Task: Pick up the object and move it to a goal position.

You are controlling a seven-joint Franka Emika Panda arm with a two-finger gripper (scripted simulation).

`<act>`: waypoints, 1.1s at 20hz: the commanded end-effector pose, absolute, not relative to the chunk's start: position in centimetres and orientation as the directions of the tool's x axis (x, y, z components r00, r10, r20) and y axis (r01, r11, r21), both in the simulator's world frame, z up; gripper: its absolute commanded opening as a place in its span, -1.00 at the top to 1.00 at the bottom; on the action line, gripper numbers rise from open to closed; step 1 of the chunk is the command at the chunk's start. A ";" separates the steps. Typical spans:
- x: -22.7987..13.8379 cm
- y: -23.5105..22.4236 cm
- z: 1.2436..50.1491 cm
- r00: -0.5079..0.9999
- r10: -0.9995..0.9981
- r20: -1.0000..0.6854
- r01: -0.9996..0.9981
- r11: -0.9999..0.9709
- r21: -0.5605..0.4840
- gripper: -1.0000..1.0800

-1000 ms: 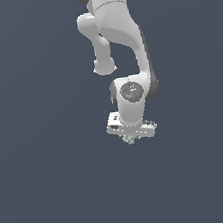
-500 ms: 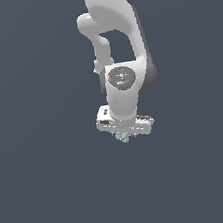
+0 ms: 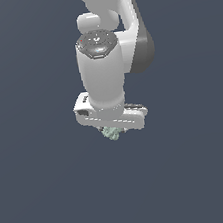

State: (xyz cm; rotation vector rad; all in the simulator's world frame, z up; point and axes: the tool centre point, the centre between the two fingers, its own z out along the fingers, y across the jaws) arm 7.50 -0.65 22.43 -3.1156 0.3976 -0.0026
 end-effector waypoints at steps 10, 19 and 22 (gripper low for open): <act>10.3 -4.5 31.3 0.968 -0.251 0.000 -0.251 -0.968 0.000 1.00; 11.6 -6.0 34.7 0.968 -0.250 0.000 -0.250 -0.968 0.000 1.00; 11.8 -6.2 35.2 0.968 -0.250 0.000 -0.250 -0.968 0.000 1.00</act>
